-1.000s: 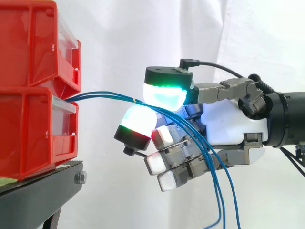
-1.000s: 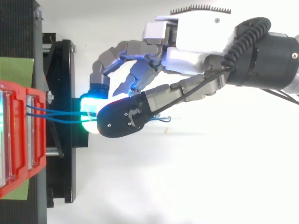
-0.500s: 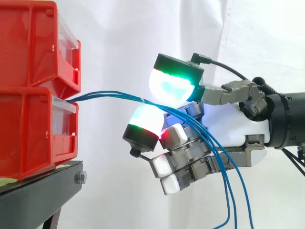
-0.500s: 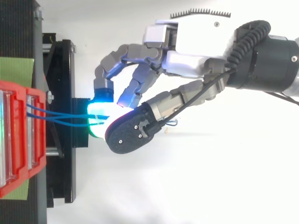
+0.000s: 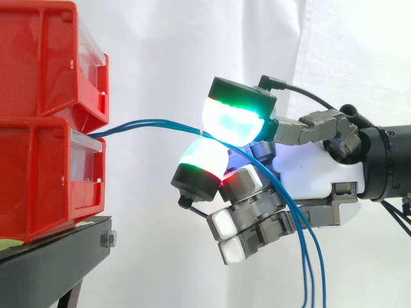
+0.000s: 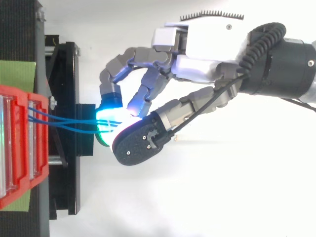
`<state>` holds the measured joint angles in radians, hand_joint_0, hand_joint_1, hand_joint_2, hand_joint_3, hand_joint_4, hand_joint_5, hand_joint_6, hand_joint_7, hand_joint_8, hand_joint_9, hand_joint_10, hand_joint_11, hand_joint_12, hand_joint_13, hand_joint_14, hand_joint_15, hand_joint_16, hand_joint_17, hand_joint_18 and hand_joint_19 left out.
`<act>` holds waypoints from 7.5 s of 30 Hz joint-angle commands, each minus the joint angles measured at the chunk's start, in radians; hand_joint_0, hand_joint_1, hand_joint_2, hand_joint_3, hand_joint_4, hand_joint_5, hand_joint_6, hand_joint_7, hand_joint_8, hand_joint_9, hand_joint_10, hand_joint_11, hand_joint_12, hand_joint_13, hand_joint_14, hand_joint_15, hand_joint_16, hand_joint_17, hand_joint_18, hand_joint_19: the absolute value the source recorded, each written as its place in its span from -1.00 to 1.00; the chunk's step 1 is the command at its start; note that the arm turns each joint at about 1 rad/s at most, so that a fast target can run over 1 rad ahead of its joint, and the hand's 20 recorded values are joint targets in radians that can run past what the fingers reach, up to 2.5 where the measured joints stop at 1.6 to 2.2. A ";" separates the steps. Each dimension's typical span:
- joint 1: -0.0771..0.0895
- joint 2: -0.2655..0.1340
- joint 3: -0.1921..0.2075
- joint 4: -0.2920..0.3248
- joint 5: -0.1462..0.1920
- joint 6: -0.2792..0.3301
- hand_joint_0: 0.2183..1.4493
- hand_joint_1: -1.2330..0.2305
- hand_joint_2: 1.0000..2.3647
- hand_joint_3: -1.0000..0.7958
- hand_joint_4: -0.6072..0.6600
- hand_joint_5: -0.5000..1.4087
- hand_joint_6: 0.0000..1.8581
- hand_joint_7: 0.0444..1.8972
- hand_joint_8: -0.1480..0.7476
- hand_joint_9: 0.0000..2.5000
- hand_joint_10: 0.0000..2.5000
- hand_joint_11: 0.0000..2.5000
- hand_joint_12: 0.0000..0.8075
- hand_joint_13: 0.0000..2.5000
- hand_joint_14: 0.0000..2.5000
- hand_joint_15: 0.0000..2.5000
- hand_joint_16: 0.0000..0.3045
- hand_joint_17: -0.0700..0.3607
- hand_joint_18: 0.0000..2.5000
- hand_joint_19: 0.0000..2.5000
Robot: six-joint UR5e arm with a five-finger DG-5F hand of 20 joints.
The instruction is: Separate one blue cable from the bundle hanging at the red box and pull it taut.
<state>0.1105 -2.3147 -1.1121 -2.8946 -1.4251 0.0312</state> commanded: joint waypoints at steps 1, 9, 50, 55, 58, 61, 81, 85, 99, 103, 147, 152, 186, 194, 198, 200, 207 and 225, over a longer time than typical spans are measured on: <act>0.000 0.000 0.000 0.000 0.000 -0.001 -0.03 -0.54 -1.00 -0.44 0.22 -0.68 0.02 0.19 0.33 -0.09 -0.98 -0.21 -0.04 -0.19 -0.98 -0.60 -0.73 -0.24 -0.32 -0.70; 0.000 0.000 0.000 -0.002 -0.005 0.003 -0.34 -0.60 -1.00 -0.44 0.25 -0.67 0.01 0.15 0.32 -0.08 -0.98 -0.20 -0.04 -0.18 -0.99 -0.60 -0.73 -0.25 -0.32 -0.69; -0.003 0.012 0.020 -0.071 -0.002 0.024 -0.32 -0.67 -1.00 -0.44 0.29 -0.70 0.01 0.14 0.28 -0.16 -0.98 -0.20 -0.03 -0.17 -0.98 -0.57 -0.73 -0.24 -0.31 -0.69; -0.003 0.012 0.018 -0.075 0.002 0.024 -0.45 -0.51 -1.00 -0.44 0.38 -0.71 -0.01 0.05 0.29 -0.21 -0.99 -0.21 0.01 -0.19 -0.99 -0.58 -0.70 -0.20 -0.30 -0.68; -0.003 0.012 0.020 -0.072 0.005 0.022 -0.42 -0.28 -1.00 -0.44 0.38 -0.71 -0.01 0.01 0.29 -0.21 -0.99 -0.23 0.01 -0.18 -0.98 -0.58 -0.70 -0.20 -0.30 -0.67; -0.002 0.011 0.018 -0.077 0.009 0.024 -0.26 -0.12 -1.00 -0.44 0.34 -0.70 -0.02 0.04 0.29 -0.18 -0.99 -0.24 0.00 -0.18 -0.99 -0.57 -0.70 -0.21 -0.30 -0.66; -0.002 0.012 0.020 -0.081 0.012 0.026 -0.21 -0.26 -0.98 -0.26 0.39 -0.73 -0.01 0.05 0.34 -0.25 -0.99 -0.23 0.05 -0.18 -0.98 -0.57 -0.68 -0.16 -0.28 -0.66; -0.002 0.011 0.020 -0.084 0.012 0.026 -0.10 -0.38 -0.98 -0.19 0.40 -0.74 0.00 0.03 0.31 -0.31 -0.99 -0.25 0.02 -0.21 -0.99 -0.56 -0.69 -0.17 -0.31 -0.64; -0.002 0.011 0.018 -0.084 0.012 0.026 -0.11 -0.57 -1.00 -0.44 0.36 -0.73 0.01 0.09 0.24 -0.27 -0.99 -0.17 0.00 -0.21 -0.98 -0.55 -0.70 -0.20 -0.30 -0.67; -0.002 0.012 0.018 -0.083 0.012 0.026 -0.25 -0.58 -1.00 -0.44 0.38 -0.73 0.01 0.06 0.26 -0.26 -0.99 -0.17 0.00 -0.21 -0.98 -0.54 -0.70 -0.20 -0.30 -0.66; 0.002 0.012 0.018 -0.084 0.012 0.022 -0.17 -0.60 -1.00 -0.44 0.02 -0.68 0.00 0.21 0.19 -0.14 -0.98 -0.15 -0.06 -0.16 -0.98 -0.52 -0.73 -0.24 -0.28 -0.63; 0.002 0.011 0.018 -0.081 0.012 0.022 -0.36 -0.67 -1.00 -0.44 0.02 -0.68 -0.01 0.20 0.19 -0.14 -0.98 -0.14 -0.05 -0.16 -0.98 -0.52 -0.72 -0.24 -0.29 -0.61; -0.002 0.011 0.017 -0.086 0.012 0.022 -0.15 -0.36 -0.98 -0.25 -0.06 -0.70 0.00 0.19 0.21 -0.12 -0.98 -0.16 -0.02 -0.15 -0.98 -0.52 -0.70 -0.20 -0.25 -0.58; -0.002 0.005 0.017 -0.078 0.017 0.026 -0.09 -0.34 -1.00 -0.41 -0.09 -0.71 -0.01 0.15 0.10 -0.05 -1.00 0.31 -0.03 -0.02 -0.98 -0.18 -0.71 -0.21 -0.23 -0.47; -0.003 0.005 0.017 -0.075 0.018 0.026 -0.09 -0.34 -1.00 -0.41 -0.09 -0.70 -0.01 0.13 0.07 -0.17 -0.36 0.24 -0.09 0.05 -0.99 0.17 -0.68 -0.16 -0.15 -0.28; -0.003 0.005 0.017 -0.075 0.018 0.026 -0.09 -0.34 -1.00 -0.41 -0.07 -0.70 -0.01 0.13 0.10 -0.20 -0.19 0.22 -0.10 0.06 -1.00 0.30 -0.68 -0.16 -0.11 -0.19; -0.005 0.005 0.017 -0.077 0.018 0.026 -0.10 -0.35 -1.00 -0.40 -0.05 -0.70 -0.02 0.12 0.12 -0.27 0.13 0.13 -0.07 -0.14 0.02 0.11 -0.72 -0.23 0.03 0.17; -0.006 0.005 0.015 -0.098 0.020 -0.039 -0.11 -0.35 -0.99 -0.37 -0.03 -0.70 -0.02 0.13 0.16 -0.45 1.00 -0.01 -0.01 -0.41 1.00 0.02 -0.73 -0.24 -0.04 0.02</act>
<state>0.1039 -2.3102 -1.0965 -2.9904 -1.4056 0.0088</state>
